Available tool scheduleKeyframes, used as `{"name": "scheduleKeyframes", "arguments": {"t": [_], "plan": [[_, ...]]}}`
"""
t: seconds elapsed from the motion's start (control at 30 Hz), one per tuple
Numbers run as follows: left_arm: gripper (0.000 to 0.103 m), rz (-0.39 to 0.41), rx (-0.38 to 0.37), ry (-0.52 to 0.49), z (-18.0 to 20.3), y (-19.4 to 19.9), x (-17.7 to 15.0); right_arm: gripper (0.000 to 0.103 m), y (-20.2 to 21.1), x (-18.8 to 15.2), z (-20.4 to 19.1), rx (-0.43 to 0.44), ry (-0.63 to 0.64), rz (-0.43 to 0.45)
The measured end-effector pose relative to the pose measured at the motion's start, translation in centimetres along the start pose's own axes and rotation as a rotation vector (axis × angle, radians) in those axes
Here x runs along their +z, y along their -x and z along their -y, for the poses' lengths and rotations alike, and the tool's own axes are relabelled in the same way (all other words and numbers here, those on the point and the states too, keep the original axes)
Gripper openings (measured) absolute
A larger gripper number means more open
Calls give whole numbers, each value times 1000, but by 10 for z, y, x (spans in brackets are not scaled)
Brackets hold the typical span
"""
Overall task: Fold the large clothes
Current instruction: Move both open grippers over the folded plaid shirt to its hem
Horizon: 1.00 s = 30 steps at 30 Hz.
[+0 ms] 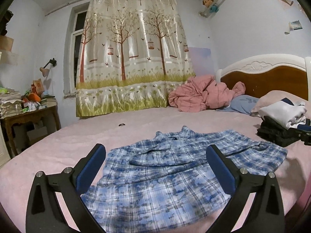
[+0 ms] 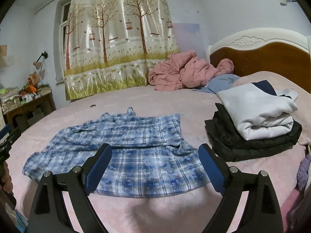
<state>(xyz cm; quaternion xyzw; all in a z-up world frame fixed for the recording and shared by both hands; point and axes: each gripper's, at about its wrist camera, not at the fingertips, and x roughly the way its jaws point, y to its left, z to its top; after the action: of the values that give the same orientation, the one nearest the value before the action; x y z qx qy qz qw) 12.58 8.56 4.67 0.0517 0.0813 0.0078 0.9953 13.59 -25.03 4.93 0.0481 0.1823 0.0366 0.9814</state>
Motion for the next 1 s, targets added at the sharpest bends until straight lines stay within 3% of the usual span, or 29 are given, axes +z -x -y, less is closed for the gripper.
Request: {"name": "scheduleKeyframes", "arguments": {"t": [0.33, 0.53, 0.83, 0.9, 1.0], "plan": [[102, -109, -12, -66, 3, -13, -44, 93, -27, -37, -17, -6, 122, -117], [102, -153, -11, -145, 4, -11, -70, 93, -28, -65, -43, -1, 320, -160], [102, -189, -32, -155, 8, -11, -84, 93, -37, -85, -60, 17, 397, -247], [102, -224, -44, -164, 10, -14, -88, 93, -42, -88, -60, -4, 413, -277], [102, -343, -29, -242, 19, -27, -103, 93, -50, -89, -52, -22, 388, -309]]}}
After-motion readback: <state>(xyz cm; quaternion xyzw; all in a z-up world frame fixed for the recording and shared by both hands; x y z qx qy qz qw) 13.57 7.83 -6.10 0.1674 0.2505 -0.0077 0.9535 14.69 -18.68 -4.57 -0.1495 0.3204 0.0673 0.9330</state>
